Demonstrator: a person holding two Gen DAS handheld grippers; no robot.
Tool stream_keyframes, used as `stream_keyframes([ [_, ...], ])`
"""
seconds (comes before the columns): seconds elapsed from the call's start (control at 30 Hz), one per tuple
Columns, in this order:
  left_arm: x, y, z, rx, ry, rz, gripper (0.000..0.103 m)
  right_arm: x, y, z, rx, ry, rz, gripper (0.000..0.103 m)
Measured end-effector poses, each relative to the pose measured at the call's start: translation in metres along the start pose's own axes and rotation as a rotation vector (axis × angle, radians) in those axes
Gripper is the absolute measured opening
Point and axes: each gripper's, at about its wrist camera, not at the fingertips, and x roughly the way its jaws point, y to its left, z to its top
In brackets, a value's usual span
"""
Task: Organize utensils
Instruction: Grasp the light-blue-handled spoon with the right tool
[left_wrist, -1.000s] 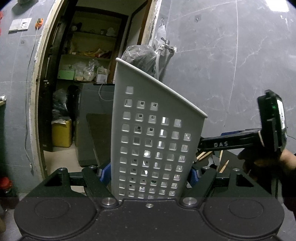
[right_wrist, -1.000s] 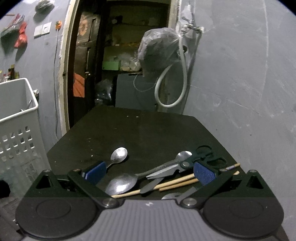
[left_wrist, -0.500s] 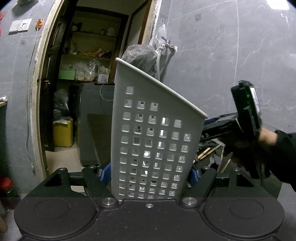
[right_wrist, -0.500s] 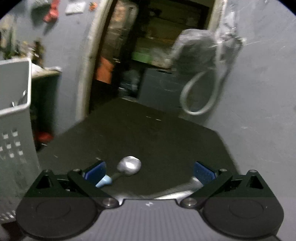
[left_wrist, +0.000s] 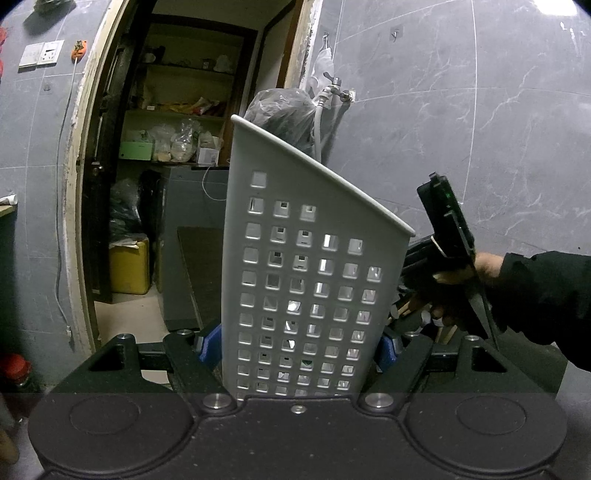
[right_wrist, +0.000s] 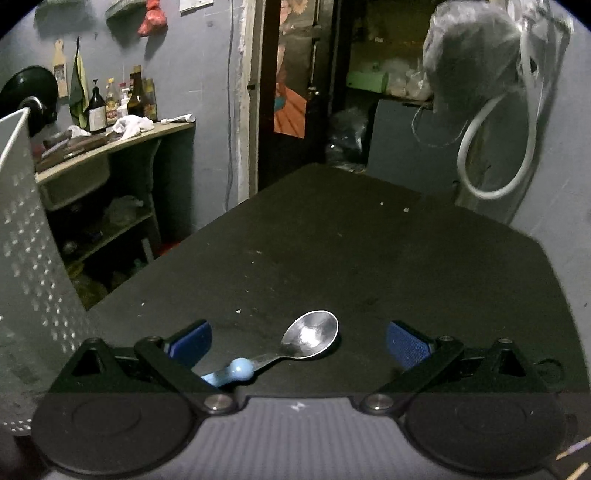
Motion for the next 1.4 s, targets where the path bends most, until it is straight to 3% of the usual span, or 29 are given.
stream_keyframes([
  [0.2,0.000,0.000,0.000,0.000,0.001,0.000,0.078,0.012,-0.020,0.002,0.037,0.025,0.065,0.103],
  [0.5,0.000,0.000,0.000,-0.001,0.000,0.000,0.078,0.031,-0.030,0.008,0.014,0.133,0.122,0.103],
  [0.63,0.001,0.000,0.000,-0.003,0.000,0.001,0.078,0.035,-0.037,0.013,0.044,0.121,0.139,0.101],
  [0.8,0.001,0.001,0.000,-0.004,0.000,0.005,0.078,0.036,-0.032,0.012,-0.019,0.100,0.090,0.084],
  [1.03,0.001,0.001,0.000,-0.004,0.000,0.007,0.078,0.029,-0.020,0.010,-0.045,0.076,0.125,0.060],
  [1.13,0.001,0.001,0.000,-0.005,0.000,0.007,0.078,0.027,-0.020,0.012,-0.039,0.072,0.122,0.040],
  [1.23,0.000,0.001,-0.001,-0.006,0.000,0.009,0.078,0.027,-0.021,0.012,-0.017,0.067,0.114,0.035],
  [1.4,0.000,0.002,-0.001,-0.006,0.000,0.009,0.078,0.025,-0.021,0.013,0.044,0.066,0.117,0.013],
])
